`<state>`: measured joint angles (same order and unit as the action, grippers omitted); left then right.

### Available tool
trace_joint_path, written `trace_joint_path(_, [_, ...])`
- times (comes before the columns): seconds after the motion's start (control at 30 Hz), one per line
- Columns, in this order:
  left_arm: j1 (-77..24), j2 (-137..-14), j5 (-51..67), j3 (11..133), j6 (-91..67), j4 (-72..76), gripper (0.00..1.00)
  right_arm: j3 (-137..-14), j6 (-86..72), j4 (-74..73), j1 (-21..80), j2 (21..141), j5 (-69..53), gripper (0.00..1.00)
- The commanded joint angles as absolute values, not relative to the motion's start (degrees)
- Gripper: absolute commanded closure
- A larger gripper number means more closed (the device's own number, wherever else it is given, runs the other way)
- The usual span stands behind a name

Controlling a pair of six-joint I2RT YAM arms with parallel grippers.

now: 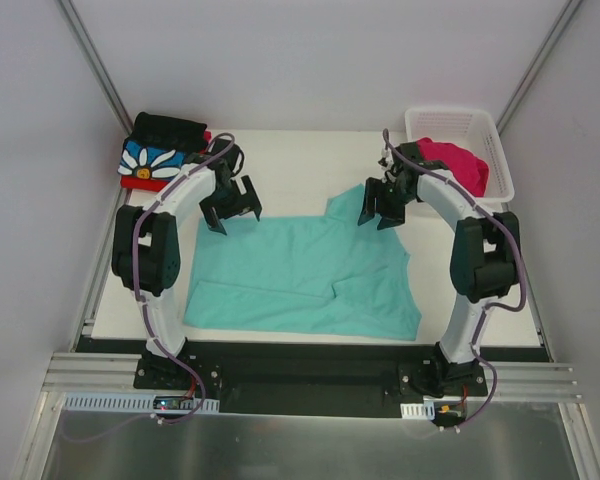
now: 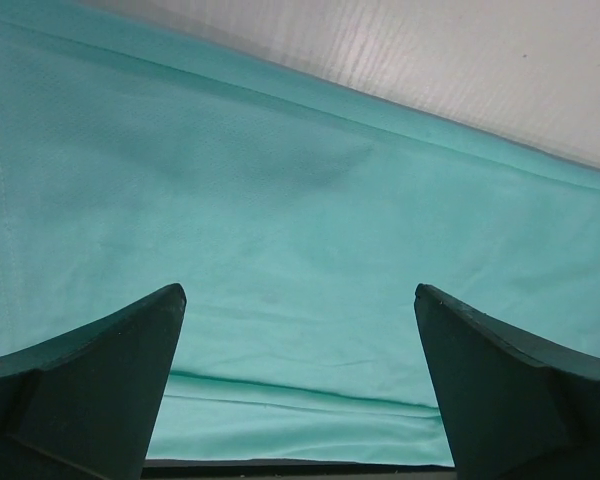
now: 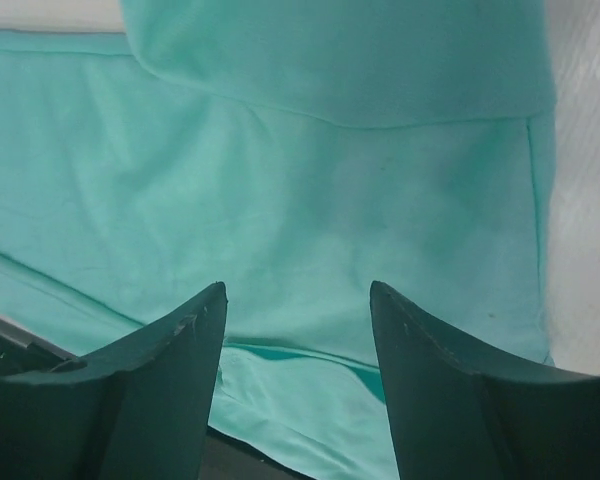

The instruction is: Fold and stack the t-shirts

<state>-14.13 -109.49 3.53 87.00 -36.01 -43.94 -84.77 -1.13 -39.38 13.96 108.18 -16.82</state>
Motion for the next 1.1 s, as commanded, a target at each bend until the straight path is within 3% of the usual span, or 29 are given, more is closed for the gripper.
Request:
trace_joint_path(0.0, [-13.9, -109.2, 4.8, 90.2, -32.9, -44.9, 0.01, -91.8, 6.3, -36.9, 12.0, 110.9, -28.1, 0.37])
trace_joint_path(0.3, [-13.7, -109.2, 2.9, 91.9, -29.8, -43.5, 0.01, -106.8, 13.4, -37.2, 10.7, 123.5, -26.7, 0.37])
trace_joint_path(0.47, [-13.4, -108.5, 3.3, 91.6, -29.1, -42.8, 0.01, -122.9, 15.8, -43.0, 10.6, 132.6, -23.6, 0.40])
trace_joint_path(0.7, [-13.4, -107.1, 5.4, 91.4, -28.6, -42.0, 0.01, -130.2, 21.4, -45.4, 10.6, 138.1, -20.0, 0.39])
trace_joint_path(1.07, [-13.4, -107.0, 8.3, 91.1, -29.4, -41.2, 0.01, -131.2, 21.9, -44.8, 10.4, 139.5, -15.2, 0.40])
